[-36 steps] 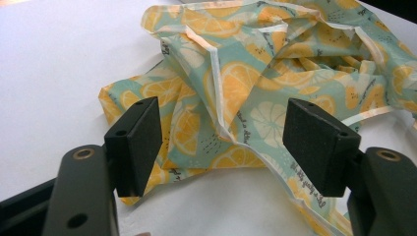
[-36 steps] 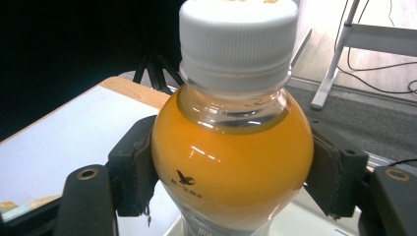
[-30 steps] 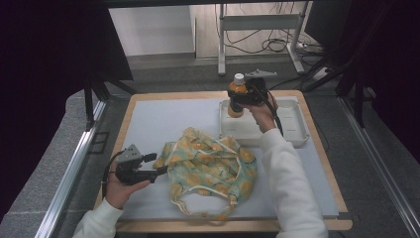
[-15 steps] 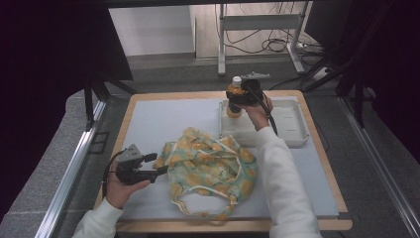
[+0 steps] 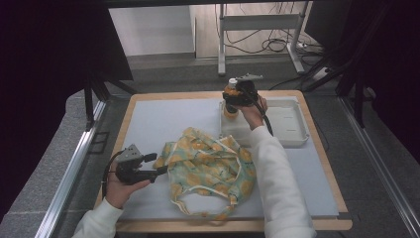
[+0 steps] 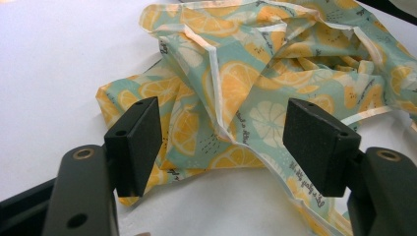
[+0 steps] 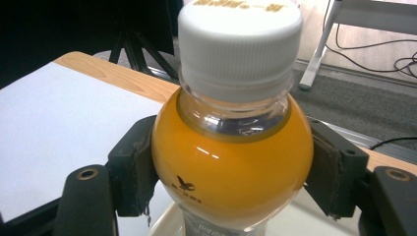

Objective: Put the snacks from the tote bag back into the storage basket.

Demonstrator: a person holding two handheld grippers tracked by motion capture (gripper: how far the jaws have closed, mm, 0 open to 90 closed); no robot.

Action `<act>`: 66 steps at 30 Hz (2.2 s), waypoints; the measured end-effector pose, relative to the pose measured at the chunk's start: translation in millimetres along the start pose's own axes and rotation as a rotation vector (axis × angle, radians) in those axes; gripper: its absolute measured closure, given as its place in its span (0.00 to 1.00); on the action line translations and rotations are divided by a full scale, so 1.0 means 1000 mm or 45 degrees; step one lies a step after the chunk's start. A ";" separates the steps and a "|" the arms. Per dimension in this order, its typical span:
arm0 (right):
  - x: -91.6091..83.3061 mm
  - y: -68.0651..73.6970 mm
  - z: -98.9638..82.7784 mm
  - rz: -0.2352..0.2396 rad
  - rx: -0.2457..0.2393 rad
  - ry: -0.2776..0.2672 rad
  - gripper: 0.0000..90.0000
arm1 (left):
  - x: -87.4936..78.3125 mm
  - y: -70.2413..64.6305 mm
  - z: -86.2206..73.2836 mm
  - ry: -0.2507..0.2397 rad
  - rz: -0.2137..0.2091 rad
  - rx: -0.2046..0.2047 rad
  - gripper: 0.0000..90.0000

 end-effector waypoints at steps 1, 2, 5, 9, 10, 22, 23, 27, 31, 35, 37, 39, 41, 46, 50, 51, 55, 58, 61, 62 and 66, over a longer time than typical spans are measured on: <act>0.002 0.000 -0.001 -0.003 -0.003 0.003 0.33 | 0.000 0.000 0.000 -0.001 0.000 -0.001 0.35; 0.003 0.000 -0.001 -0.005 -0.007 0.006 0.33 | 0.000 0.000 0.000 -0.002 0.000 -0.001 0.35; 0.008 0.000 -0.003 -0.014 -0.024 0.009 0.33 | -0.001 0.001 0.000 -0.003 0.003 0.000 0.35; 0.013 0.000 -0.007 -0.011 -0.041 0.033 0.33 | -0.001 0.001 0.000 -0.002 0.018 0.011 0.35; 0.013 0.000 -0.008 -0.013 -0.046 0.038 0.33 | -0.001 0.001 0.000 0.000 0.020 0.014 0.35; 0.009 0.002 -0.007 0.006 -0.015 0.008 0.16 | 0.000 0.000 0.000 0.003 0.024 0.023 0.35; 0.007 0.002 -0.006 0.011 -0.022 0.006 0.15 | 0.000 0.000 0.000 0.005 0.023 0.025 0.35; 0.000 0.001 -0.003 0.025 -0.020 -0.003 0.12 | 0.001 0.000 0.000 0.007 0.023 0.025 0.35; -0.011 -0.002 0.000 0.034 0.003 -0.038 0.10 | 0.001 0.000 0.001 0.004 0.021 0.020 0.35; -0.020 -0.003 0.001 0.056 0.009 -0.049 0.10 | 0.002 0.000 0.002 0.007 0.015 0.015 0.35; -0.025 -0.003 0.000 0.059 -0.001 -0.045 0.10 | 0.002 0.000 0.003 0.007 0.016 0.019 0.35; -0.031 -0.004 0.000 0.062 0.003 -0.056 0.10 | 0.003 -0.001 0.003 0.010 0.014 0.023 0.35; -0.036 -0.005 -0.001 0.064 0.023 -0.079 0.10 | 0.003 -0.002 0.003 0.014 0.014 0.028 0.35; -0.052 -0.007 -0.003 0.073 0.043 -0.112 0.10 | 0.001 -0.004 0.003 0.005 0.014 0.031 0.35; -0.072 -0.006 -0.005 0.083 0.045 -0.140 0.10 | 0.000 -0.003 0.002 0.004 0.013 0.033 0.35; -0.078 -0.005 -0.006 0.088 0.045 -0.148 0.10 | 0.000 -0.004 0.002 0.003 0.011 0.034 0.35; -0.106 0.003 -0.013 0.111 0.023 -0.165 0.10 | -0.002 -0.007 0.002 -0.002 0.004 0.043 0.35; -0.126 0.011 -0.019 0.133 0.002 -0.181 0.12 | -0.003 -0.007 0.001 -0.003 0.003 0.040 0.35; -0.143 0.019 -0.027 0.164 -0.020 -0.195 0.13 | -0.005 -0.008 0.001 -0.011 -0.002 0.034 0.35; -0.150 0.023 -0.031 0.185 -0.031 -0.207 0.14 | -0.005 -0.008 0.001 -0.010 -0.002 0.035 0.35; -0.166 0.035 -0.047 0.245 -0.048 -0.220 0.15 | -0.006 -0.009 0.001 -0.011 0.004 0.034 0.35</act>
Point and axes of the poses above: each handheld gripper's, and its own axes: x roughly forward along the jaws, z roughly out of its top, y roughly to its left, the point moved 4 cm from there along x, roughly forward along the jaws, and after that the axes turned 11 degrees about -x, right-handed, at the moved point
